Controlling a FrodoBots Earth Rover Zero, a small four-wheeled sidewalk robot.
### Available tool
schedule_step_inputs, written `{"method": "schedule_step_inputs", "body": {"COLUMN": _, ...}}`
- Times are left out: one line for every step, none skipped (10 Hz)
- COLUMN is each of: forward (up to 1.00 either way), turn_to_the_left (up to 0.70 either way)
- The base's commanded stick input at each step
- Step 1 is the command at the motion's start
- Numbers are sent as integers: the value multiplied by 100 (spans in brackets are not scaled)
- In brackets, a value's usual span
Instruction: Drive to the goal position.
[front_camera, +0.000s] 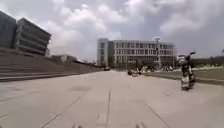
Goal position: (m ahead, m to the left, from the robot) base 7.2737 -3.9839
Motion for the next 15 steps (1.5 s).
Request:
{"method": "schedule_step_inputs", "body": {"forward": 70, "turn_to_the_left": 0}}
{"method": "schedule_step_inputs", "body": {"forward": 70, "turn_to_the_left": 0}}
{"method": "schedule_step_inputs", "body": {"forward": 70, "turn_to_the_left": 0}}
{"method": "schedule_step_inputs", "body": {"forward": 70, "turn_to_the_left": 0}}
{"method": "schedule_step_inputs", "body": {"forward": 70, "turn_to_the_left": 0}}
{"method": "schedule_step_inputs", "body": {"forward": 70, "turn_to_the_left": 0}}
{"method": "schedule_step_inputs", "body": {"forward": 70, "turn_to_the_left": 0}}
{"method": "schedule_step_inputs", "body": {"forward": 70, "turn_to_the_left": 0}}
{"method": "schedule_step_inputs", "body": {"forward": 70, "turn_to_the_left": 0}}
{"method": "schedule_step_inputs", "body": {"forward": 70, "turn_to_the_left": 0}}
{"method": "schedule_step_inputs", "body": {"forward": 70, "turn_to_the_left": 0}}
{"method": "schedule_step_inputs", "body": {"forward": 70, "turn_to_the_left": 0}}
{"method": "schedule_step_inputs", "body": {"forward": 70, "turn_to_the_left": 0}}
{"method": "schedule_step_inputs", "body": {"forward": 70, "turn_to_the_left": 0}}
{"method": "schedule_step_inputs", "body": {"forward": 70, "turn_to_the_left": 0}}
